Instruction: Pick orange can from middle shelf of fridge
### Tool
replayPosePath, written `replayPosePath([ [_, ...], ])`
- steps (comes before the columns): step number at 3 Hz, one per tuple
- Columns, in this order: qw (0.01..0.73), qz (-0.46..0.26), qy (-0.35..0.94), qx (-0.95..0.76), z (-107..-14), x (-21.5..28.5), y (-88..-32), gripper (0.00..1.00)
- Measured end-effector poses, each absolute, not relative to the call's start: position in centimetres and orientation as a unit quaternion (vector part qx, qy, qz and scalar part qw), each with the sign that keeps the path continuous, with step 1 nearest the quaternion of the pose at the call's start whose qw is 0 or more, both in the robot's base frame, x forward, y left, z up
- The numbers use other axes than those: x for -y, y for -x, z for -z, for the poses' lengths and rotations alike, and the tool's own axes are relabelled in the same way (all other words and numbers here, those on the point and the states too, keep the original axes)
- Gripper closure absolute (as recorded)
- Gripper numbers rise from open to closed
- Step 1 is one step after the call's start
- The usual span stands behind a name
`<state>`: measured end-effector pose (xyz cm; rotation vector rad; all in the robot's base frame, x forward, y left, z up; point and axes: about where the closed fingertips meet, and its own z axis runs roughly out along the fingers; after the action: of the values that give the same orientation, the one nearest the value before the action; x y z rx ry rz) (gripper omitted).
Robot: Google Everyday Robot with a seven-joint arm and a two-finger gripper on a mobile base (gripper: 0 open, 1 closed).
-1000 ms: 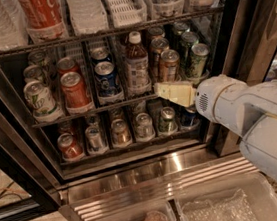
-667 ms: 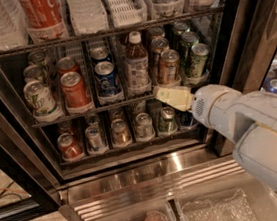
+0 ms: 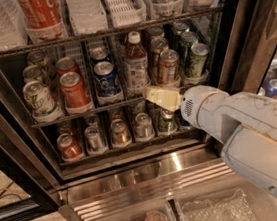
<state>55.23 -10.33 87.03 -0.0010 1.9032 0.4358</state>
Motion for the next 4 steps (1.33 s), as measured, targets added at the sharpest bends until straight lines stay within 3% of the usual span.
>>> replayPosePath([
  [2, 0.549, -0.208, 0.011, -0.810, -84.5, 8.6, -55.0, 0.00],
  [4, 0.593, -0.246, 0.028, -0.766, -84.1, 7.2, -55.4, 0.00],
])
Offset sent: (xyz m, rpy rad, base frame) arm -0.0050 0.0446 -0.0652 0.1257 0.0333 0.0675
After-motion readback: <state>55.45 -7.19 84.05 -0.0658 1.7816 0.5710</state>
